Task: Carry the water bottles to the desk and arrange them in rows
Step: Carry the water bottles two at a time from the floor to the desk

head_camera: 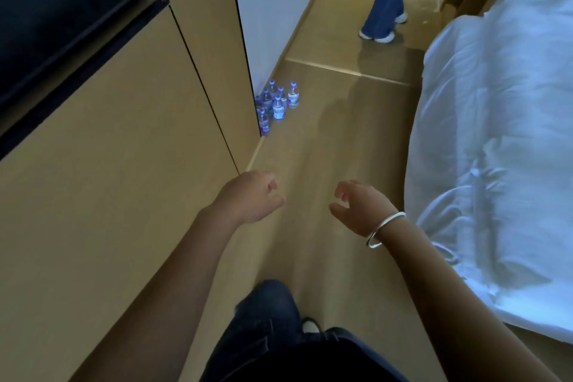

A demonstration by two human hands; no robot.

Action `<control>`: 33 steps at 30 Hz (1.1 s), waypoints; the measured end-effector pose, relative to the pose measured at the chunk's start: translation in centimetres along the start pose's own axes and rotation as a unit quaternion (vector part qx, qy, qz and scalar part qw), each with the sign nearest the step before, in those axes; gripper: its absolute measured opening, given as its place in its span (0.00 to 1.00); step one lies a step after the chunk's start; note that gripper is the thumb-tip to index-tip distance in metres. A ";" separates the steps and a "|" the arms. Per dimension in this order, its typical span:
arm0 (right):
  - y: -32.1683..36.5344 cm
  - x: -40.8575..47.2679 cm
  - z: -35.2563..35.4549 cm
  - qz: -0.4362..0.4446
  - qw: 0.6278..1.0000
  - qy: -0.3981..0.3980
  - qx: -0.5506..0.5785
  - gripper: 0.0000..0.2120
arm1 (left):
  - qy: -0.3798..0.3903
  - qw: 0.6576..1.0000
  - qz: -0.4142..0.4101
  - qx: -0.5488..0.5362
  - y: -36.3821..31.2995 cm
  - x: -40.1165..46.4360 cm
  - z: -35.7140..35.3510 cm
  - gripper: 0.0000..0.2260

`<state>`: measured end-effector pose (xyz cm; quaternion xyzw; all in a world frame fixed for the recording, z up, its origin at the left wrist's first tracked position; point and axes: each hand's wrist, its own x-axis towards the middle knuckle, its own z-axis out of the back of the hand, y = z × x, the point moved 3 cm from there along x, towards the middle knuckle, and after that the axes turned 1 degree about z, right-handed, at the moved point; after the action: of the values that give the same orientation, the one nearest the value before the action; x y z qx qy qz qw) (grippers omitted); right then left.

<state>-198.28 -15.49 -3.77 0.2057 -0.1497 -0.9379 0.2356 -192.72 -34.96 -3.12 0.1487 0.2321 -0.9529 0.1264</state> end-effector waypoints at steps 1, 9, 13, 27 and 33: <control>-0.4 1.5 0.4 -0.001 1.000 0.003 0.000 0.14 | -0.002 1.000 0.001 -0.006 0.0 1.5 0.4 0.14; -1.9 15.7 4.4 -0.012 1.000 0.021 0.000 0.14 | 0.011 1.000 -0.001 -0.004 0.9 16.1 4.6 0.13; -1.4 23.7 7.3 -0.027 0.999 0.026 0.000 0.14 | 0.014 1.000 0.007 -0.020 2.0 24.6 8.8 0.12; -3.2 43.9 12.9 -0.036 0.997 0.060 0.020 0.14 | 0.060 0.998 0.012 0.014 3.7 45.6 14.4 0.10; -6.3 54.0 16.0 0.017 0.996 0.085 0.013 0.15 | 0.083 0.996 0.042 0.003 2.1 54.5 15.5 0.10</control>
<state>-251.46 -34.40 -9.25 0.2847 -0.1449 -0.9110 0.2609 -245.94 -53.56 -9.49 0.2367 0.2324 -0.9320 0.1458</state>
